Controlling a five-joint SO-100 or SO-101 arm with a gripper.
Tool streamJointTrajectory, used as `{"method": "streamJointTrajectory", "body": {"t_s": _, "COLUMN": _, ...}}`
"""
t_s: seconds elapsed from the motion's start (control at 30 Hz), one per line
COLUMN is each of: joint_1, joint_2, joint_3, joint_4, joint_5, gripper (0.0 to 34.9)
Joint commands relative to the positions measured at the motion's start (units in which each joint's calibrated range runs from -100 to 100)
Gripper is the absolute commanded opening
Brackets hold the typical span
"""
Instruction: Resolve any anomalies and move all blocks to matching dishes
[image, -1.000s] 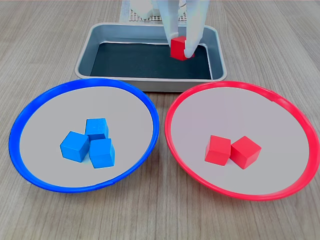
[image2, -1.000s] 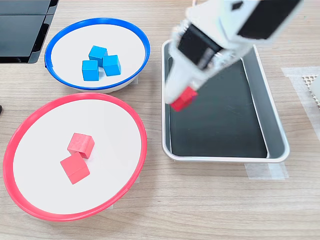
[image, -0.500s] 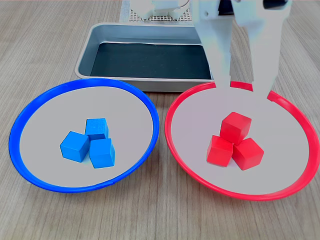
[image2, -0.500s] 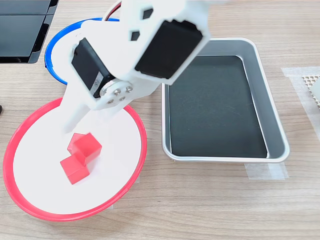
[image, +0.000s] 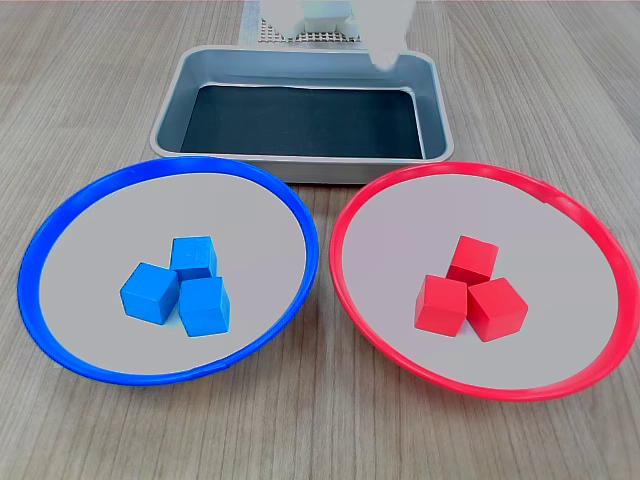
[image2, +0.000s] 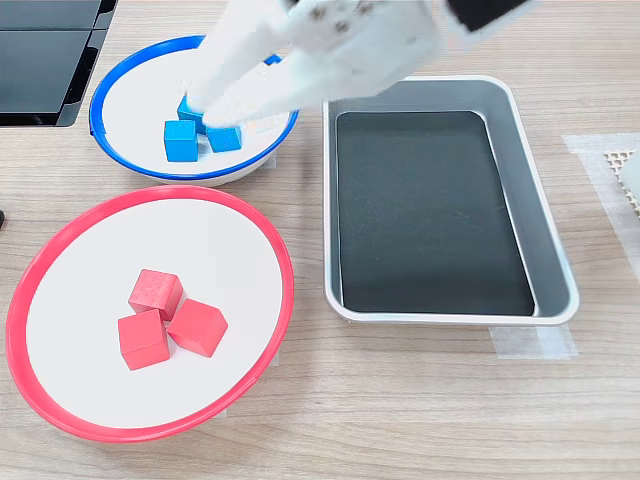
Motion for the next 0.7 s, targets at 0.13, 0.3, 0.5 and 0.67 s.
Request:
{"method": "streamJointTrajectory", "body": {"t_s": 0.13, "joint_1": 6.9, "joint_2": -50.5, "joint_3": 43.0, "joint_4": -0.6, "joint_5": -5.5, "gripper": 0.0}}
{"method": "streamJointTrajectory", "body": {"t_s": 0.3, "joint_1": 8.6, "joint_2": -63.5, "joint_3": 52.1, "joint_4": 9.4, "joint_5": -4.6, "gripper": 0.0}}
{"method": "streamJointTrajectory", "body": {"t_s": 0.5, "joint_1": 8.0, "joint_2": -71.7, "joint_3": 53.2, "joint_4": 22.9, "joint_5": -4.0, "gripper": 0.0}}
{"method": "streamJointTrajectory", "body": {"t_s": 0.67, "joint_1": 7.4, "joint_2": -71.7, "joint_3": 53.2, "joint_4": 27.3, "joint_5": -7.3, "gripper": 0.0}}
